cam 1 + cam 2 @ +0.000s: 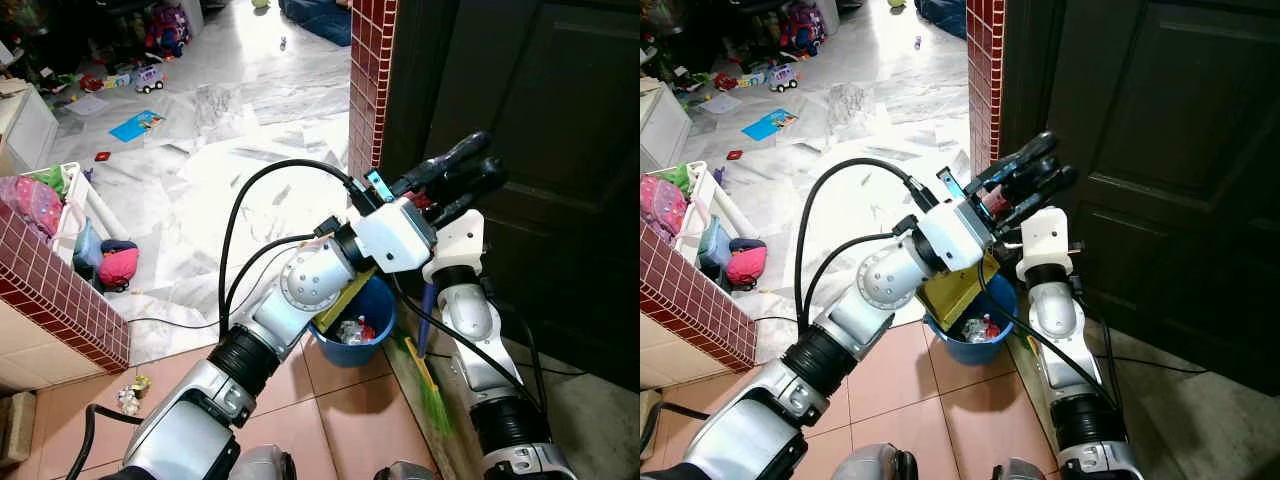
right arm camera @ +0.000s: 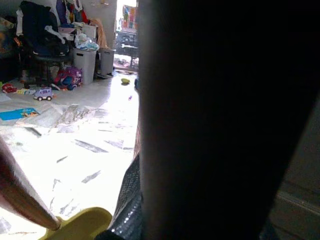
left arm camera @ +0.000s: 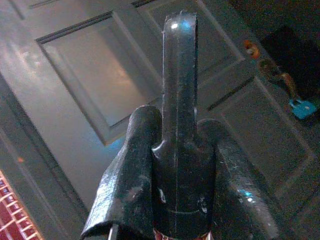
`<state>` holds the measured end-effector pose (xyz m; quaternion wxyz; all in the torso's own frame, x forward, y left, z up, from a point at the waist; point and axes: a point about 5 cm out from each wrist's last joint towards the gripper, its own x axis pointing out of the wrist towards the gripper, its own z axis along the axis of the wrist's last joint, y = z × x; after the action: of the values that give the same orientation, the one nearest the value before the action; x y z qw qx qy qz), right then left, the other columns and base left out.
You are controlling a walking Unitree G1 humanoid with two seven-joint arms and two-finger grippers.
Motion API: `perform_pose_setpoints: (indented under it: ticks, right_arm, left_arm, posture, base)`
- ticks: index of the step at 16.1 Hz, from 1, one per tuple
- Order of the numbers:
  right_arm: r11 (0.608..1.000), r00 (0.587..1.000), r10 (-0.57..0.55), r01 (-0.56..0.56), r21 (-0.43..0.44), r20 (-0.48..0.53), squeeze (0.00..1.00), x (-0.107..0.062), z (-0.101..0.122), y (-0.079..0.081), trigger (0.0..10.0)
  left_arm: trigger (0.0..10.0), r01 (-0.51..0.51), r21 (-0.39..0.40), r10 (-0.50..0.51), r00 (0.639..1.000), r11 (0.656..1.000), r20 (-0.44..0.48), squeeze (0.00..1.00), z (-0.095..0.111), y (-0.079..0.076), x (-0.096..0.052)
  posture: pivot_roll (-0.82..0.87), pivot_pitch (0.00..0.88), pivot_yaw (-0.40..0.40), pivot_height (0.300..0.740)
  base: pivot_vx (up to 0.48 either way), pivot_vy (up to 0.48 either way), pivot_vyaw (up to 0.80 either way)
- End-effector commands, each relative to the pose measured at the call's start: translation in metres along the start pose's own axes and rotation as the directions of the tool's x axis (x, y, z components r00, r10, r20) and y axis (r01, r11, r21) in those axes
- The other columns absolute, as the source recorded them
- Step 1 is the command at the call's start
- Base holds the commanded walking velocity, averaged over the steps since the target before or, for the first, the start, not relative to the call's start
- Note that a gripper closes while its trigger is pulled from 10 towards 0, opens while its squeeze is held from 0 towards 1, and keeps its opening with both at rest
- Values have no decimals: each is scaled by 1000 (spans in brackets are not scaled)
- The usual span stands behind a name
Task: Sweep floor
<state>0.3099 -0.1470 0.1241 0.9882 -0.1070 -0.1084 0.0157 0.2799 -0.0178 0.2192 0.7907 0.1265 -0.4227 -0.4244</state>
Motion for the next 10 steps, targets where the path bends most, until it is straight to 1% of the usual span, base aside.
perform_pose_setpoints:
  ticks: [1, 2, 3, 4, 5, 6, 7, 8, 9, 10]
  right_arm:
    - [1000, 999, 7, -7, -10, 50, 0, 8, 12, 2, 10000]
    - [1000, 999, 8, -8, -11, 50, 0, 8, 12, 1, 10000]
    - [1000, 999, 10, -9, -12, 48, 0, 8, 11, 0, 10000]
    - [1000, 999, 17, -16, -20, 42, 0, 7, 8, 1, 10000]
    - [999, 999, 22, -21, -26, 36, 0, 7, 6, 1, 10000]
    - [999, 999, 25, -24, -34, 33, 0, 7, 5, 0, 10000]
    - [999, 999, 29, -27, -41, 33, 0, 7, 4, 0, 10000]
    - [999, 999, 32, -30, -44, 33, 0, 9, 4, -1, 10000]
    - [998, 999, 39, -38, -44, 35, 0, 12, 4, 0, 10000]
    - [998, 998, 44, -42, -43, 37, 0, 13, 5, 1, 10000]
  left_arm:
    - [10000, -78, 59, 73, 995, 995, 71, 0, 16, 27, 10]
    - [10000, -181, 91, 170, 979, 979, 111, 0, 27, 52, 16]
    - [10000, -266, 130, 247, 958, 955, 144, 0, 38, 74, 20]
    - [10000, -358, 231, 327, 931, 905, 162, 0, 46, 98, 19]
    - [10000, -420, 269, 381, 906, 867, 185, 0, 52, 113, 16]
    - [10000, -463, 298, 417, 885, 835, 207, 0, 58, 122, 13]
    - [10000, -497, 348, 437, 867, 795, 240, 0, 67, 132, 9]
    - [10000, -512, 397, 449, 859, 762, 246, 0, 71, 141, 5]
    - [10000, -519, 466, 484, 851, 717, 204, 0, 67, 150, -2]
    - [10000, -520, 496, 522, 840, 695, 150, 0, 57, 154, -10]
  posture:
    - [-57, 0, 87, 740]
    - [-54, 0, 81, 740]
    - [-50, 0, 75, 740]
    - [-42, 0, 67, 740]
    - [-38, 0, 63, 740]
    - [-32, 0, 55, 740]
    - [-28, 0, 50, 740]
    - [-20, 0, 40, 740]
    - [-13, 0, 34, 740]
    - [-7, 0, 27, 740]
  base:
    - [0, 0, 0]
    - [0, 0, 0]
    - [0, 0, 0]
    - [0, 0, 0]
    - [0, 0, 0]
    - [0, 0, 0]
    - [0, 0, 0]
    - [0, 0, 0]
    - [0, 0, 0]
    - [0, 0, 0]
